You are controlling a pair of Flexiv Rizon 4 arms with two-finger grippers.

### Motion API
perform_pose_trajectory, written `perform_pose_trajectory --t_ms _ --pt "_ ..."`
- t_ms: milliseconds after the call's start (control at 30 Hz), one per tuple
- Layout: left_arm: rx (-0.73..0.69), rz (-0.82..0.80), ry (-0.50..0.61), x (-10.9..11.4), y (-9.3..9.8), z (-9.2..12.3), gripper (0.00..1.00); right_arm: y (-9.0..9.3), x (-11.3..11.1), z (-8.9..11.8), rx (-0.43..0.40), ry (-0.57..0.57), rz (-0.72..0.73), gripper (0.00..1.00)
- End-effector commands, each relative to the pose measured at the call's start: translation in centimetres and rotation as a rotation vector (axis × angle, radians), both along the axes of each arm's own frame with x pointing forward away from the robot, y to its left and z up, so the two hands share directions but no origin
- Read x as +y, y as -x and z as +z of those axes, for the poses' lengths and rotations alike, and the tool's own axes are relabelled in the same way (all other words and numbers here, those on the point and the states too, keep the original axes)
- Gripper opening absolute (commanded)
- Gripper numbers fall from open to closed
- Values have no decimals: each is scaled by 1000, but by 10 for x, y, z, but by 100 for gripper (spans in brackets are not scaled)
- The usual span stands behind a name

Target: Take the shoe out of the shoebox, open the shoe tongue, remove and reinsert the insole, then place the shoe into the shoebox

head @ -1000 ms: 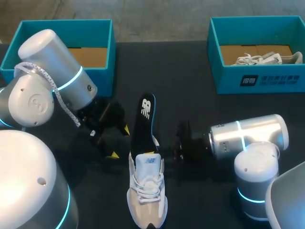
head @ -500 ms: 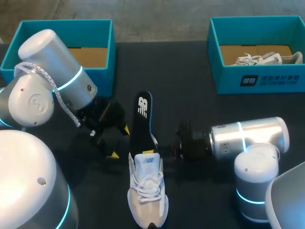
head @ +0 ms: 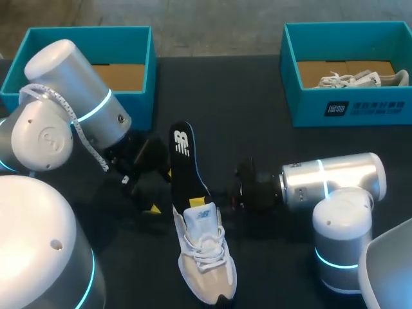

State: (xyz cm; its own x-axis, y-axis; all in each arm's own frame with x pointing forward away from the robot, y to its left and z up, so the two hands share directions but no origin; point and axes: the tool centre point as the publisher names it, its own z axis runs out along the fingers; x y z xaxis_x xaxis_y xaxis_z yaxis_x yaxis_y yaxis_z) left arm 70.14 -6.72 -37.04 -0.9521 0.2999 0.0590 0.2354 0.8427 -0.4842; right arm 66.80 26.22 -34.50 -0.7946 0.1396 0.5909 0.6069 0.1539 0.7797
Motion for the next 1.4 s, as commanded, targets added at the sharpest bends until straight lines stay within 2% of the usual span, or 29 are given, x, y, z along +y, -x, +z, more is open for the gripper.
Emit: perform_pose_trajectory --t_ms 33,367,667,1400 --pt "-1 0 -2 0 0 0 100 1 4 -3 4 8 -4 33" --pt "-1 0 -2 0 0 0 100 8 -3 0 2 14 -22 36" --pt "-1 0 -2 0 0 0 100 12 1 7 -14 42 -16 39" --pt "-1 0 -2 0 0 0 100 -1 12 26 -29 155 15 43"
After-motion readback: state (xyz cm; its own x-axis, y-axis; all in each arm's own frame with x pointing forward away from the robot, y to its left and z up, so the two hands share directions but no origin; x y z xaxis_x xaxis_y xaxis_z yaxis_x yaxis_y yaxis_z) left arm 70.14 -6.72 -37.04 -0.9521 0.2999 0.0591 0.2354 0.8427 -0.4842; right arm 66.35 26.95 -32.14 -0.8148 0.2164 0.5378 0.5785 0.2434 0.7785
